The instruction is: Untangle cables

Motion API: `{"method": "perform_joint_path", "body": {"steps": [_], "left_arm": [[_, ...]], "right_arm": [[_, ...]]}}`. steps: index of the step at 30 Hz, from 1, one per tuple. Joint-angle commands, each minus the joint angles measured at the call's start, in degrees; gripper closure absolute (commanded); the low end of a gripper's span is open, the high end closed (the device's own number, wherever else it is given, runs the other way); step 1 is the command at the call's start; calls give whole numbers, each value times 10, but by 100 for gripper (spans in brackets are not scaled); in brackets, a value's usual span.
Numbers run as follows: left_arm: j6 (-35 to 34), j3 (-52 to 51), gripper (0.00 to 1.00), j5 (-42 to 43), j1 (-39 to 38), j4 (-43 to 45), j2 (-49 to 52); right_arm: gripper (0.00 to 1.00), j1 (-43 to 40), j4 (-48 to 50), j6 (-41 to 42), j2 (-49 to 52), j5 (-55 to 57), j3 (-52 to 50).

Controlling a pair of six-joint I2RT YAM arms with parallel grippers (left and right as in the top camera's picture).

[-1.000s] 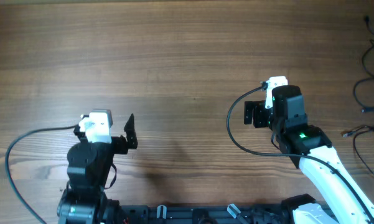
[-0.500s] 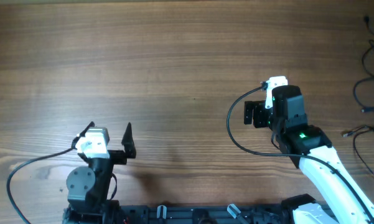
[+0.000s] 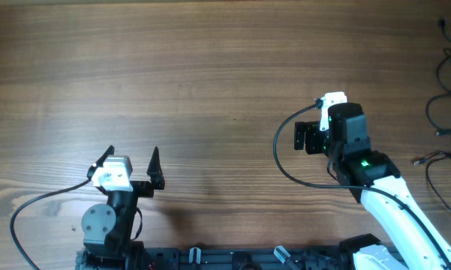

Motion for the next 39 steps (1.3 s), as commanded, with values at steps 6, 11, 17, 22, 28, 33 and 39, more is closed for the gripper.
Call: {"method": "perform_joint_path", "body": {"steps": [6, 11, 17, 22, 28, 33, 39], "left_arm": [[7, -13, 0, 2, 5, 46, -7], [6, -84, 0, 22, 5, 148, -7], [7, -91, 0, 9, 10, 153, -7], [7, -91, 0, 20, 40, 126, -7], [19, -91, 0, 8, 40, 127, -7], [82, -91, 0, 11, 40, 127, -7], [82, -91, 0, 14, 40, 128, -7]], "right_arm": [[0, 2, 2, -10, 3, 10, 1], [0, 2, 2, -10, 3, 10, 1], [0, 2, 2, -10, 3, 10, 1], [0, 2, 2, -10, 3, 10, 1], [0, 2, 2, -10, 3, 10, 1], [0, 2, 2, -10, 3, 10, 1], [0, 2, 2, -10, 3, 10, 1]]}}
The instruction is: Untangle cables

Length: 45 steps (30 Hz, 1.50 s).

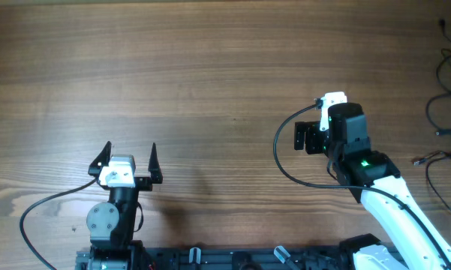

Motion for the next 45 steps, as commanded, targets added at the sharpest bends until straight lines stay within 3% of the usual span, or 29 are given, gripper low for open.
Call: {"method": "perform_joint_path", "body": {"steps": [1, 15, 18, 29, 32, 34, 37, 45], "left_arm": [[12, -3, 0, 3, 4, 0, -6], [12, -3, 0, 3, 4, 0, -5], [12, -3, 0, 3, 4, 0, -5], [12, -3, 0, 3, 4, 0, -5], [12, -3, 0, 3, 4, 0, -5], [12, -3, 0, 3, 4, 0, -5], [12, -3, 0, 3, 4, 0, -5], [12, -3, 0, 3, 4, 0, -5]], "right_arm": [[0, 2, 1, -10, 3, 9, 1], [0, 2, 1, -10, 3, 9, 1], [0, 1, 1, -12, 3, 85, 1], [0, 1, 15, -12, 5, 87, 0], [0, 1, 37, -12, -37, 96, -15], [0, 1, 136, -12, -97, 97, -86], [0, 1, 206, -12, -163, 97, -157], [0, 0, 230, -13, -308, 111, -209]]}}
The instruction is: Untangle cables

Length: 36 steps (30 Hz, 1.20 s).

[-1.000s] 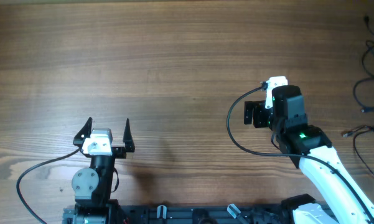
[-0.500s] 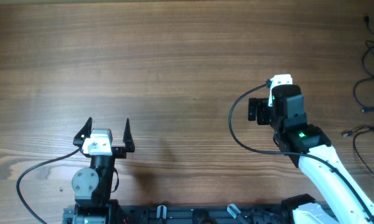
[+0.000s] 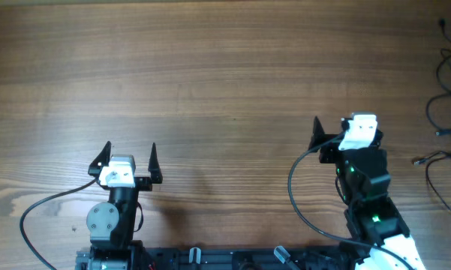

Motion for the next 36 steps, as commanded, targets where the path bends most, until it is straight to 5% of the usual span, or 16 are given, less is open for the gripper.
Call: {"method": "perform_joint_path", "body": {"steps": [1, 12, 36], "left_arm": [[11, -3, 0, 3, 3, 0, -5], [11, -3, 0, 3, 3, 0, -5], [11, -3, 0, 3, 3, 0, -5]], "right_arm": [[0, 0, 7, -2, -60, 16, -25], [0, -3, 12, 0, -216, 13, -110], [0, -40, -14, 9, -389, -39, -163]]}}
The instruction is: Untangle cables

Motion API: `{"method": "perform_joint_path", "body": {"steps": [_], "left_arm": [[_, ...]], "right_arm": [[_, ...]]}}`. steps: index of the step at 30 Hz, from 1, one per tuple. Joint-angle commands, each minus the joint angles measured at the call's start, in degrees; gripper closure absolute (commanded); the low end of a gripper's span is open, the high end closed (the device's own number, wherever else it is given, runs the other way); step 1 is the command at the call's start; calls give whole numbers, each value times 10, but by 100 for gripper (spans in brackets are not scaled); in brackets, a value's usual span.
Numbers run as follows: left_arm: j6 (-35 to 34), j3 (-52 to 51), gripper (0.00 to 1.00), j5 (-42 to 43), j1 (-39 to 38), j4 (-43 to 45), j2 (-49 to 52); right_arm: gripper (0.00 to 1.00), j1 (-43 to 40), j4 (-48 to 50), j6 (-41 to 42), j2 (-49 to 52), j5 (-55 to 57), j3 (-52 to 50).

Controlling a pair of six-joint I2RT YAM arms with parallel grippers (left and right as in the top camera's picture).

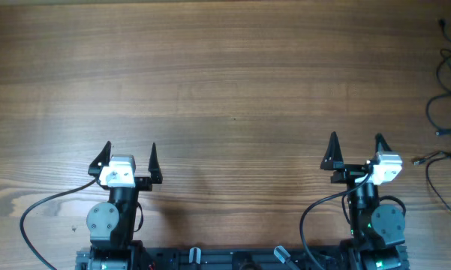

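Observation:
Several thin dark cables [437, 112] lie spread along the far right edge of the wooden table, one ending in a small plug [420, 160]. My left gripper [129, 148] sits near the front edge on the left, open, with nothing between its fingers. At the front right, my right gripper [356, 141] is also open and holds nothing; it is a short way left of the nearest cable end and apart from it. Both grippers point toward the far side of the table.
The arm bases and their own black supply cables [30, 217] crowd the front edge. The wooden tabletop [225, 75] stretches across the view, with the loose cables running off its right edge.
My right arm has drawn back from the centre-right toward the front edge, and its gripper now stands open and facing straight ahead. The left arm has not moved.
At first my left gripper was turned slightly to one side and my right arm reached out centre-right with its wrist twisted. The left gripper then squared up. Later the right arm had pulled partway back, and now both arms rest at the front edge, open.

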Motion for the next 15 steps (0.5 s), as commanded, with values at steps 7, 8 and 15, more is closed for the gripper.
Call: {"method": "perform_joint_path", "body": {"steps": [7, 8, 15], "left_arm": [[9, -3, 0, 2, 3, 0, -5], [9, -3, 0, 3, 3, 0, -5], [9, -3, 0, 3, 3, 0, -5]], "right_arm": [[0, -33, -6, 29, -20, -36, -28], [0, -40, -6, 29, -20, -42, -28], [0, -123, -19, -83, -20, -170, -28]]}}
